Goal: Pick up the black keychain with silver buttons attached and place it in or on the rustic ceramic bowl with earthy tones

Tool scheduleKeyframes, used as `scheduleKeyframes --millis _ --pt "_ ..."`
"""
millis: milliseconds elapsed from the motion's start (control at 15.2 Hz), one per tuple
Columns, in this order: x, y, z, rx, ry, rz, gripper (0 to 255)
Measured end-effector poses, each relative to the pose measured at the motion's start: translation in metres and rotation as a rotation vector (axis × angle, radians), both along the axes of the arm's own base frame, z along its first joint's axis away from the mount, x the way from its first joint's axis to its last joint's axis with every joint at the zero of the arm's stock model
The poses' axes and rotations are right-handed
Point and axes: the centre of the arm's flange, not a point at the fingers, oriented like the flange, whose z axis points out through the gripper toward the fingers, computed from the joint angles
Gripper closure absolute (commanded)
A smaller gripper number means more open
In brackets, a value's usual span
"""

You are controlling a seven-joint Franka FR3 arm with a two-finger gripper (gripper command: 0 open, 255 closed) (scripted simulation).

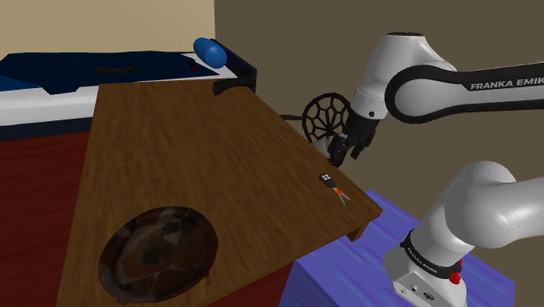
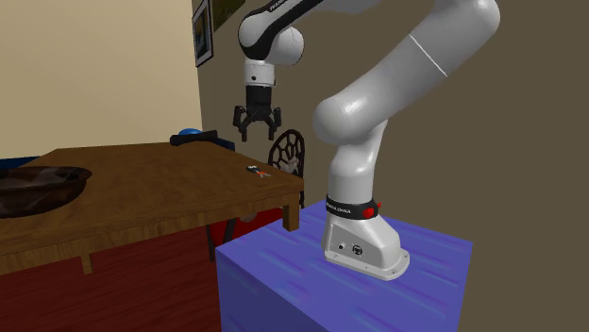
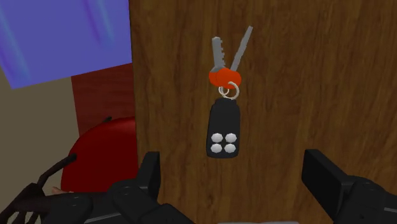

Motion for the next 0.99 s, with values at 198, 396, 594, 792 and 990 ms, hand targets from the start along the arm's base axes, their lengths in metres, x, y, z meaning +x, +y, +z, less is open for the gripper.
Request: scheduleKeyframes --millis 198,396,594,792,990 --pt "-0.004 0.010 -0.034 -0.007 0.007 -0.009 0" --pt "-0.003 0.012 -0.054 -0.009 0.008 -0.011 0" --pt "-0.003 0.013 -0.070 -0.010 0.008 -0.011 0" --pt "-0.002 0.013 -0.082 -0.010 0.008 -0.011 0" --pt "-0.002 0.012 -0.084 -0.010 0.007 -0.011 0"
